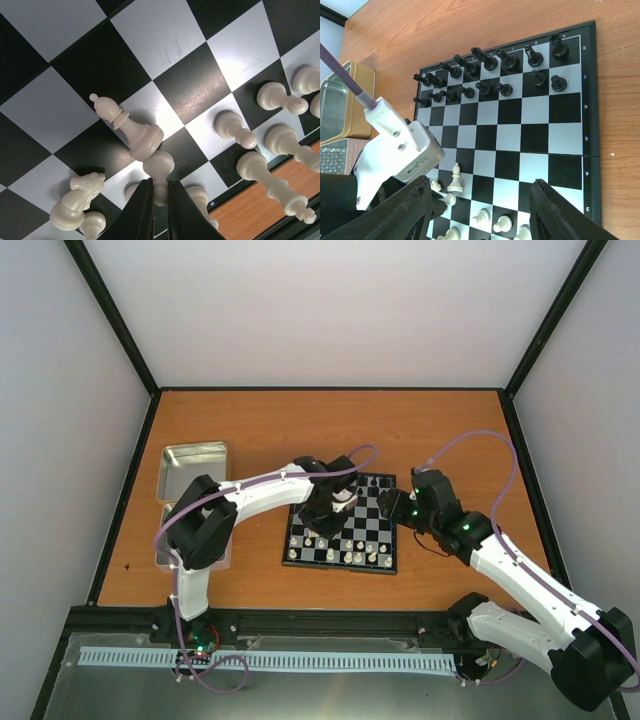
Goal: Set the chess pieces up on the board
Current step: Place the chess piece on the chessboard.
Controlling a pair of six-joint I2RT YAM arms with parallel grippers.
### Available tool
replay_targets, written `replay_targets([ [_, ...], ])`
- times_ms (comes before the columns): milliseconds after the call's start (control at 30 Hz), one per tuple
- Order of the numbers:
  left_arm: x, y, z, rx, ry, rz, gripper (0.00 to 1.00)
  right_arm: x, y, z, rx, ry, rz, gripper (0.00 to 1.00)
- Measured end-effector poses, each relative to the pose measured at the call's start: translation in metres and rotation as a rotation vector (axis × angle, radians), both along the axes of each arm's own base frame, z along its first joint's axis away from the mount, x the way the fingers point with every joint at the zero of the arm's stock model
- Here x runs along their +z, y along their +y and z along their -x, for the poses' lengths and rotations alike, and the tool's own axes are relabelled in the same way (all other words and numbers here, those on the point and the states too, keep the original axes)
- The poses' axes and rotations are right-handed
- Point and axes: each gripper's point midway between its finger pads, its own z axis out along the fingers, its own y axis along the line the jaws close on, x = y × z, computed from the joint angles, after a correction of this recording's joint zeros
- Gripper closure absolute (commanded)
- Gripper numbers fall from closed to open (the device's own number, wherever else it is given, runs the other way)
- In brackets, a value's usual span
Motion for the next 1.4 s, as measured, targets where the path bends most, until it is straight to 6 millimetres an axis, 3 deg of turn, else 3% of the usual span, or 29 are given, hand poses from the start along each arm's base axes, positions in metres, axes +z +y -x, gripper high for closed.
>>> replay_targets([
  [667, -0.006, -0.003, 0.014, -0.038, 0.04, -0.011, 0.95, -0.001, -0.004, 0.002, -0.012, -0.009, 0.001, 0.46],
  [933, -0.005, -0.005, 0.016, -0.046, 0.051, 0.001, 0.88, -0.002, -0.005, 0.003, -0.013, -0.007, 0.003, 0.46],
  [1233, -0.005, -0.006, 0.017, -0.056, 0.053, 0.006, 0.73, -0.003, -0.005, 0.003, -0.013, -0.004, 0.004, 0.46],
  [1400, -0.004, -0.007, 0.016, -0.057, 0.05, 0.008, 0.73, -0.003, -0.005, 0.003, -0.013, -0.005, 0.004, 0.46],
])
